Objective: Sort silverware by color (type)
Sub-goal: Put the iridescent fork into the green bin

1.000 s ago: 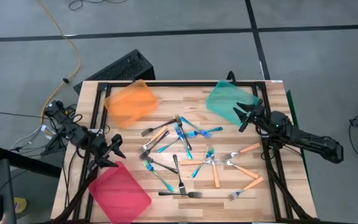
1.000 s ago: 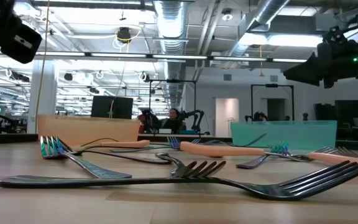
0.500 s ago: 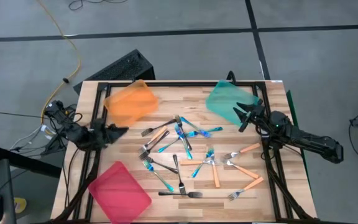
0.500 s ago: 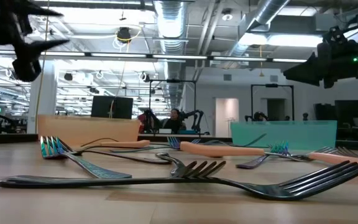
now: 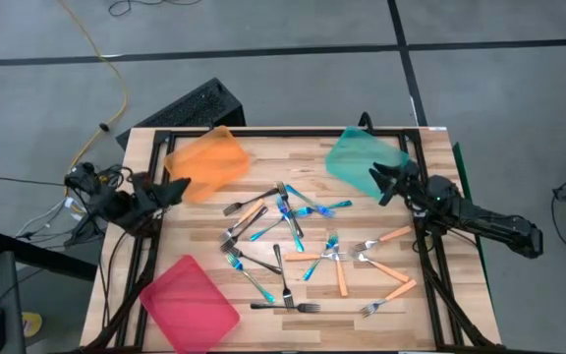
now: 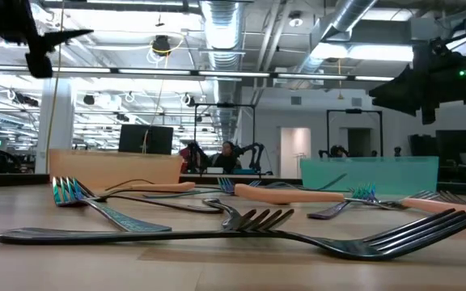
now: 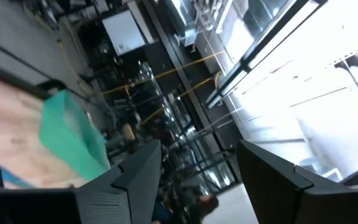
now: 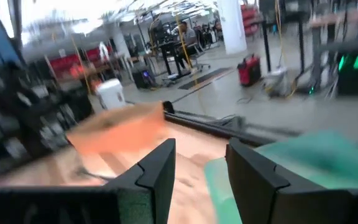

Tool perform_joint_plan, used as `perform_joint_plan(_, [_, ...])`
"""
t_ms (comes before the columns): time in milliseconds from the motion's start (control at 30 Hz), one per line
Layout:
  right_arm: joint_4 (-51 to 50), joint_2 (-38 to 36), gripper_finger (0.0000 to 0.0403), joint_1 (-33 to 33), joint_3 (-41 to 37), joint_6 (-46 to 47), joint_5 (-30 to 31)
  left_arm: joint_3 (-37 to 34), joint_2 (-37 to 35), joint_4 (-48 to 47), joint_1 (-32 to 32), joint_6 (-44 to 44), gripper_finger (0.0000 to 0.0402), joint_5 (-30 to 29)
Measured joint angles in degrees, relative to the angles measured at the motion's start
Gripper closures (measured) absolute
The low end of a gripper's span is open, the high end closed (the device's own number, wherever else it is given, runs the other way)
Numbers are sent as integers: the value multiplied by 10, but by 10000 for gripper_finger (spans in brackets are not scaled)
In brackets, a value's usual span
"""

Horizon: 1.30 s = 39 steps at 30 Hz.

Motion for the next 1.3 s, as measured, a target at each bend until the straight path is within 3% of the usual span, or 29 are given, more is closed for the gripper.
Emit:
perform_joint_plan(200, [0,0,239,0,0,279,-22,82,61,-1,21,81,205,-14])
perform_joint_plan(400, [-7,0,239,0,0,300,-30,164,123,-2,30,166,205,-23])
perform_joint_plan(567, [15,1,239,1,-1,378,-32,216,154,-3,30,233,205,12])
perform_joint_plan(733, [208,0,239,1,0,256,-117,262,160,-24,30,257,205,68])
perform_joint_plan(833, [235,1,239,1,34,205,-116,300,160,-76,30,257,205,86])
perform_joint_plan(1033, [54,56,235,1,191,91,-103,394,166,-246,29,244,205,60])
perform_joint_plan(1300, [-256,257,185,2,439,10,-105,447,178,-394,30,205,205,33])
